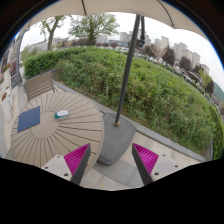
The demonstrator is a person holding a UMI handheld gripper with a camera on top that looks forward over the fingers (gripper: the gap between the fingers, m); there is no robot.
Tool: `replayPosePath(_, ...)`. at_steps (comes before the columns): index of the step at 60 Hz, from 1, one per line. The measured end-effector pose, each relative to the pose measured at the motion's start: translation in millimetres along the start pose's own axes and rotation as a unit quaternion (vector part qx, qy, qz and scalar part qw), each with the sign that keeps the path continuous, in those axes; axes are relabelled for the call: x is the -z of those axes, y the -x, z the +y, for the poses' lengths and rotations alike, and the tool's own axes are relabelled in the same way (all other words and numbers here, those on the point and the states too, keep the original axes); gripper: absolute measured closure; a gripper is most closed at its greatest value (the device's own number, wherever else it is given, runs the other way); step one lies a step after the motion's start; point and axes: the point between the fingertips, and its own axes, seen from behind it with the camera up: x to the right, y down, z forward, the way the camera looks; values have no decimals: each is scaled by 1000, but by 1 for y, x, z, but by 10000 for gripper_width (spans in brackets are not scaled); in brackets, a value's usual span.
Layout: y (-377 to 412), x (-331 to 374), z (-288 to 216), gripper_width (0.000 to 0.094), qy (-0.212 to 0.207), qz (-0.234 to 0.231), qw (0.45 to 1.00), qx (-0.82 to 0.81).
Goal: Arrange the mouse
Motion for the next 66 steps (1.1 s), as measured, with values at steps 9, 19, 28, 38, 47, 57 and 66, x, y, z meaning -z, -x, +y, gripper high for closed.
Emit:
replayPosePath(9,15,-7,-5,83,-24,10,999,25)
replayPosePath(19,64,-18,4,83,-15,-27,999,34)
replayPosePath(28,117,-25,5,83,-18,-59,996,58)
replayPosePath(38,184,-36,3,80,-22,-87,994,68)
replayPosePath(47,237,-47,-4,83,-39,-110,991,59)
replayPosePath(57,276,-66,-12,85,-74,-119,988,61)
replayPosePath(66,300,-89,-12,82,-85,-122,987,67)
